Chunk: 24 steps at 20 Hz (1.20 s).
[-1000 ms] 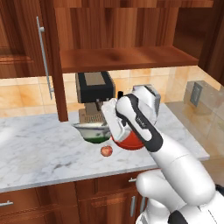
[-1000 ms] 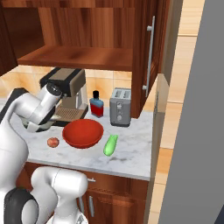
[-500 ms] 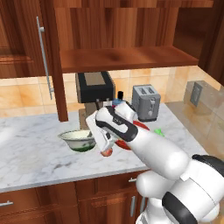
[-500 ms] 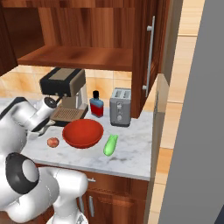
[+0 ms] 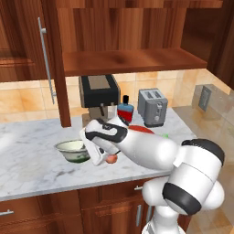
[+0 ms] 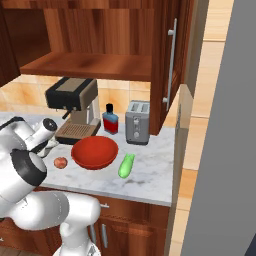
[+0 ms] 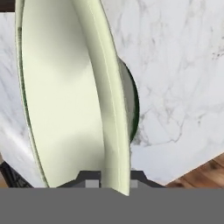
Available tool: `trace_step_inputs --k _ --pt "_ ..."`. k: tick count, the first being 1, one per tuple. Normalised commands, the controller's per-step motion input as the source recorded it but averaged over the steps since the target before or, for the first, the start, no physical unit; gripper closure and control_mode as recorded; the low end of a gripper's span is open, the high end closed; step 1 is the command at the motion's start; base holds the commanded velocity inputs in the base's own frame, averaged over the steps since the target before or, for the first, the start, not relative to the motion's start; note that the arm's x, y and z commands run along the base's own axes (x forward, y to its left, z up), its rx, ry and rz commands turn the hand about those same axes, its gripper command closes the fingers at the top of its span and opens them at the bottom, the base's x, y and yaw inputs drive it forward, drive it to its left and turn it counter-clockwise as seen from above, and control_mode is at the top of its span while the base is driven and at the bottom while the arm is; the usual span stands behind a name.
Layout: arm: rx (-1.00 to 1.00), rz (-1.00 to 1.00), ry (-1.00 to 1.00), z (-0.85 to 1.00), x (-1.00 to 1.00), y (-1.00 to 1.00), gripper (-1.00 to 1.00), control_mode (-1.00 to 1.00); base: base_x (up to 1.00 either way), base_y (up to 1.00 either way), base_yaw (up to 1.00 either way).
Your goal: Pick both bowls and place them on the counter. Then place the corn in one bowl and place the peach in the other bowl.
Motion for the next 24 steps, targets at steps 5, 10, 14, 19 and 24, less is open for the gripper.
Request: trace_step_inputs --k 5,10,14,19,24 --pt "-0.02 0.0 -0.01 -0.39 0.06 0.19 1.0 -1.0 0.0 0.0 0.0" --pt "-0.04 0.0 0.0 -0.43 0.0 0.04 1.0 -1.0 0.0 0.0 0.0" --pt "-0.03 0.0 0.0 -0.34 -0.07 -0.07 1.0 -1.0 0.0 0.0 0.0" --pt "-0.01 0.0 0.0 -0.25 -0.16 -0.1 1.0 -1.0 0.0 0.0 0.0" --pt "0.0 0.0 0.05 -0.27 -0.2 -0.06 -1.0 -1.0 0.0 0.0 0.0"
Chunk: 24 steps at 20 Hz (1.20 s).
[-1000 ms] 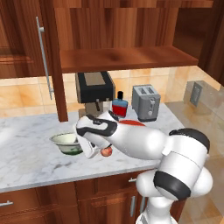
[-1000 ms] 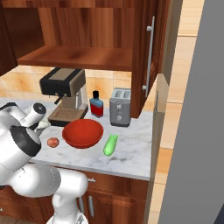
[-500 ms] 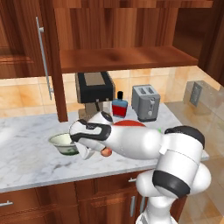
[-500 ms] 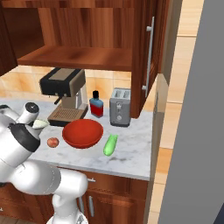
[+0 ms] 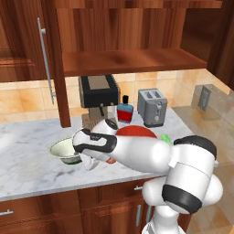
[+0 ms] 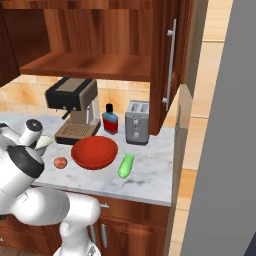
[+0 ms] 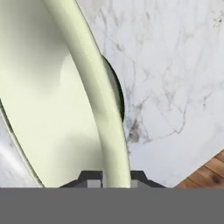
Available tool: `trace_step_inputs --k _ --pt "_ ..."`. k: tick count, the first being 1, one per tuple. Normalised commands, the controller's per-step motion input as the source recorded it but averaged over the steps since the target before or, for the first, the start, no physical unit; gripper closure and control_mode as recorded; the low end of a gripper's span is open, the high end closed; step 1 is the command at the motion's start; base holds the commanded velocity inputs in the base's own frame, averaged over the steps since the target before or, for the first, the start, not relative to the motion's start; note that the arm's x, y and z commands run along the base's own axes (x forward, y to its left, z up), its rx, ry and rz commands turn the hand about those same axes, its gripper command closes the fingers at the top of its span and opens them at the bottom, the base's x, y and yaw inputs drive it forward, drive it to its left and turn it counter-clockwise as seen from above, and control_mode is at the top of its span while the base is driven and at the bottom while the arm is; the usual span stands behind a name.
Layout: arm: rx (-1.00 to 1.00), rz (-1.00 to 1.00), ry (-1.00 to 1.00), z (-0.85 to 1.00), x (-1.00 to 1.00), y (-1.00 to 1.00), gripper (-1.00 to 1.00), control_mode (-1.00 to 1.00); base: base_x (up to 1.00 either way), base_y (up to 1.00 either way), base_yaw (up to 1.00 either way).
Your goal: Pick both bowls and place them on the counter. Then place the corn in one bowl and place the peach in the other bowl.
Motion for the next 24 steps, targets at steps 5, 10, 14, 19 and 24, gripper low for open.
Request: trace_step_inputs --k 5,10,14,19,24 --pt "0.0 -0.01 0.08 -0.23 -0.12 -0.01 -1.0 -1.0 0.0 0.0 0.0" --pt "0.0 0.0 0.0 -0.02 0.0 -0.08 -1.0 -1.0 0.0 0.0 0.0" --pt "0.0 0.0 0.0 0.04 -0.03 -0.15 -1.0 -1.0 0.0 0.0 0.0" --pt "0.0 0.0 0.0 0.25 -0.14 -0.24 -1.0 -1.0 0.0 0.0 0.0" --pt "0.0 0.0 0.0 0.37 -0.19 -0.26 -1.0 -1.0 0.0 0.0 0.0"
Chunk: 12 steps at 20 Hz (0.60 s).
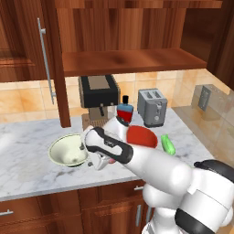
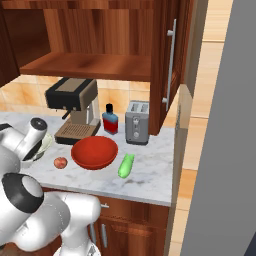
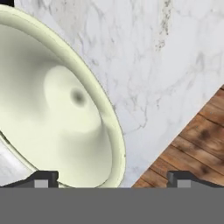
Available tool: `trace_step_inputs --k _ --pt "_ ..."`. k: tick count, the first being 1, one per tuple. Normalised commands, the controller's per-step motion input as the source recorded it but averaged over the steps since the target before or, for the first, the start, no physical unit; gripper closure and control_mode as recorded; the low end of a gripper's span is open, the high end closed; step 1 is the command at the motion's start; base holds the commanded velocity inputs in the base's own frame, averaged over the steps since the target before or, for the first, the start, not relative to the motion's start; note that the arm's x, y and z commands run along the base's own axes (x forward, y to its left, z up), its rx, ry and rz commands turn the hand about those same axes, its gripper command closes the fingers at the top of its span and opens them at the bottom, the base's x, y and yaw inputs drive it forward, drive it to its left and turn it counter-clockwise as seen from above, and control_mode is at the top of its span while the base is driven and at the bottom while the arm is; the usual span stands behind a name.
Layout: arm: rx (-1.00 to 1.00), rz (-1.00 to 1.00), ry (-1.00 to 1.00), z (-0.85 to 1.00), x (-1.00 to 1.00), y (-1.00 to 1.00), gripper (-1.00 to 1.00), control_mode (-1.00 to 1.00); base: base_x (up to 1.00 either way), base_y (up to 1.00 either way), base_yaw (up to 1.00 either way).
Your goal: Pick both bowls and place them on the counter. Then place the corn in one bowl and place the peach in the other bowl.
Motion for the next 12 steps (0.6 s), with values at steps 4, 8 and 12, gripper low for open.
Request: trace_step_inputs --k 4,8,12 --pt "-0.03 0.0 0.0 0.38 -0.19 -0.27 -1.0 -1.0 0.0 0.0 0.0" --pt "-0.06 0.0 0.0 0.3 -0.25 -0.32 -1.0 -1.0 0.0 0.0 0.0" --pt "-0.1 -0.02 0.0 0.16 -0.19 -0.37 -1.0 -1.0 0.0 0.0 0.0"
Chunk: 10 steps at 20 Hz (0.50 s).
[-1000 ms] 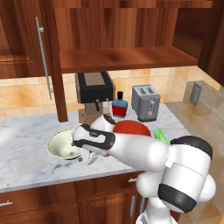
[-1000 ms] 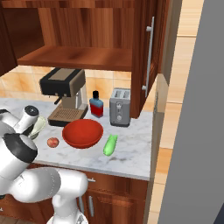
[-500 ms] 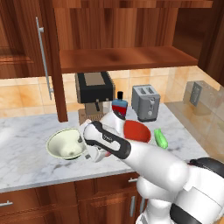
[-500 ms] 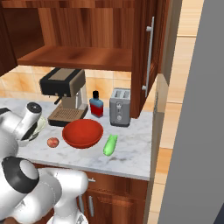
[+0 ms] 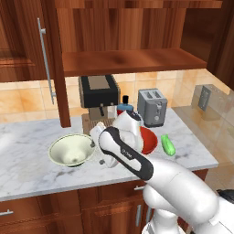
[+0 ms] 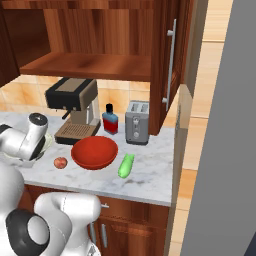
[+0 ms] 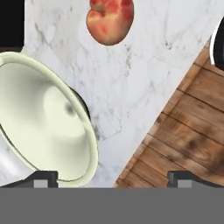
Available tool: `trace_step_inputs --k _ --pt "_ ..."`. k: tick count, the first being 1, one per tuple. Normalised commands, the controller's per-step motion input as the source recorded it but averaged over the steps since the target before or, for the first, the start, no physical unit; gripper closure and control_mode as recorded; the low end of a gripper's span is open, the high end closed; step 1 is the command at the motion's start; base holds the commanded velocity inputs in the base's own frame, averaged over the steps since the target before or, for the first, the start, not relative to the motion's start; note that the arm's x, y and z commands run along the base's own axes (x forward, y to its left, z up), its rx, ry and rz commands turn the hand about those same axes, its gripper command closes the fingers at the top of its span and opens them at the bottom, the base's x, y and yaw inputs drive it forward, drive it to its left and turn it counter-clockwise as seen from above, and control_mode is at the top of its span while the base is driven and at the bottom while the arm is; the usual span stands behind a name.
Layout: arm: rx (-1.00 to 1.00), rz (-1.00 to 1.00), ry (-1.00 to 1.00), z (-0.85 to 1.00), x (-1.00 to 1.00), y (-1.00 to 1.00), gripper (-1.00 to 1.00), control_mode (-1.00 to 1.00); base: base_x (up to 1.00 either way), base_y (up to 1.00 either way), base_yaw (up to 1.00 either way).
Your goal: Pick both bowls and place them on the counter. Then place the corn in one bowl and place the peach in the other bowl.
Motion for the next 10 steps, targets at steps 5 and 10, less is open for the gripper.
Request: trace_step_inputs --k 5,10 --pt "-0.09 -0.05 0.0 0.14 -0.14 -0.44 -1.0 -1.0 0.0 0.0 0.0" --pt "-0.06 -0.07 0.0 0.14 -0.15 -0.48 -1.0 -1.0 0.0 0.0 0.0"
